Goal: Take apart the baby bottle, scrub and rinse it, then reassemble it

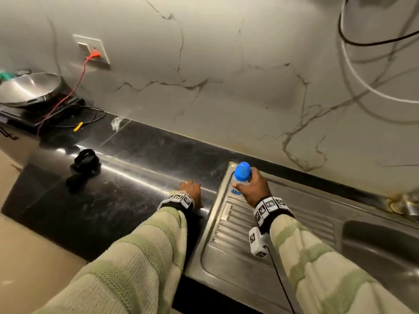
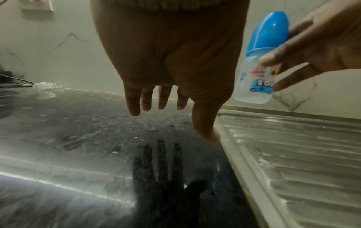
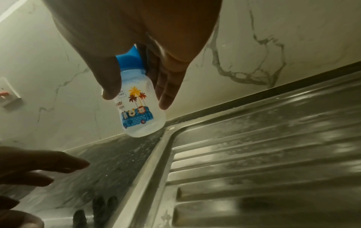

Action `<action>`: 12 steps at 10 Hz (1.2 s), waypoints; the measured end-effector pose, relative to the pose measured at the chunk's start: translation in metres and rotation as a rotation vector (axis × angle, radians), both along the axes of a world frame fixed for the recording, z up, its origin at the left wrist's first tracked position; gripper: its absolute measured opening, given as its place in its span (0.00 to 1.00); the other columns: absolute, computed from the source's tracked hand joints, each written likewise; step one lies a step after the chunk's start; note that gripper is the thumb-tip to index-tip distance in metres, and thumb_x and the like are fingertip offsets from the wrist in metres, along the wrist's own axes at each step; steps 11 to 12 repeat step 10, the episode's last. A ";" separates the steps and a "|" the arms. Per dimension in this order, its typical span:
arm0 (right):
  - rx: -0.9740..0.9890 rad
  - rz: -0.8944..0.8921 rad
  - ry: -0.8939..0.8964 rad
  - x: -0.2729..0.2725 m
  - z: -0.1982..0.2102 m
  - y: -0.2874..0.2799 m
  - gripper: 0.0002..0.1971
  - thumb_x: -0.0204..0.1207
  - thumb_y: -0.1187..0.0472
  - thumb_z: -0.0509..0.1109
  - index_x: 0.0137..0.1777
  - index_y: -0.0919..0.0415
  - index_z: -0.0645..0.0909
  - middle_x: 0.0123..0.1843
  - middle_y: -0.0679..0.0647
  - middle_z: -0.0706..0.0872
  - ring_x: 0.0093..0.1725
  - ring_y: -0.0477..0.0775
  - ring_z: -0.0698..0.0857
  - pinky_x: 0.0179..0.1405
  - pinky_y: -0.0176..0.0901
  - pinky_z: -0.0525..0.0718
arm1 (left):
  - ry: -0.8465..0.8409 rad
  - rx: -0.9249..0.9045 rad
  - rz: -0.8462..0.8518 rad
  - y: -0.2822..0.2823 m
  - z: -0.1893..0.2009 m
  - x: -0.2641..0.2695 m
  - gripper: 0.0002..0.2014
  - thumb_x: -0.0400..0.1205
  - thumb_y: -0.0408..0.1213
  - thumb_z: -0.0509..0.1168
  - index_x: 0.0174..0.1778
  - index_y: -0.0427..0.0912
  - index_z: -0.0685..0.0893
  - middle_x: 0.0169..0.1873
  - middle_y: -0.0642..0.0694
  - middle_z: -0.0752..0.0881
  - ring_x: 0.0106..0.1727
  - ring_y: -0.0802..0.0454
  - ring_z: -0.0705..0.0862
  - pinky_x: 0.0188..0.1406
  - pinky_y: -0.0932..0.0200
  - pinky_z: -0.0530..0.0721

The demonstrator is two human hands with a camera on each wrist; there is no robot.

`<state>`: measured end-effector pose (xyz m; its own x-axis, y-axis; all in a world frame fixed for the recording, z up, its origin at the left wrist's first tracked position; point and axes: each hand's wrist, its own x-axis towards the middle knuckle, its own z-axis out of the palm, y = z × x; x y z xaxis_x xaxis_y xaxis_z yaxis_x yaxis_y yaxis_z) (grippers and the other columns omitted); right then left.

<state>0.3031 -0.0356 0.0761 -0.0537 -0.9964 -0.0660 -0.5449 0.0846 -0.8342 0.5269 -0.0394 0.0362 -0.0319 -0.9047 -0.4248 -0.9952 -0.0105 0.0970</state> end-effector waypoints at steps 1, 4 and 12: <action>0.005 -0.013 0.012 0.023 -0.007 -0.023 0.26 0.67 0.59 0.81 0.64 0.54 0.75 0.53 0.49 0.83 0.52 0.51 0.83 0.54 0.42 0.79 | 0.025 0.011 -0.016 -0.017 -0.011 0.009 0.38 0.78 0.53 0.72 0.82 0.48 0.65 0.80 0.40 0.65 0.79 0.32 0.67 0.75 0.34 0.73; 0.015 -0.030 0.012 0.067 -0.027 -0.103 0.27 0.67 0.62 0.80 0.66 0.54 0.74 0.58 0.50 0.83 0.55 0.51 0.84 0.61 0.46 0.82 | -0.025 0.192 -0.107 -0.070 -0.055 0.015 0.61 0.63 0.55 0.84 0.86 0.56 0.53 0.88 0.44 0.44 0.85 0.22 0.49 0.78 0.22 0.63; 0.006 -0.049 0.035 0.103 -0.062 -0.157 0.30 0.70 0.62 0.78 0.71 0.57 0.71 0.66 0.55 0.82 0.63 0.56 0.82 0.64 0.44 0.77 | -0.051 0.308 -0.123 -0.102 -0.074 0.003 0.75 0.54 0.51 0.89 0.87 0.52 0.42 0.86 0.32 0.39 0.83 0.18 0.49 0.72 0.13 0.59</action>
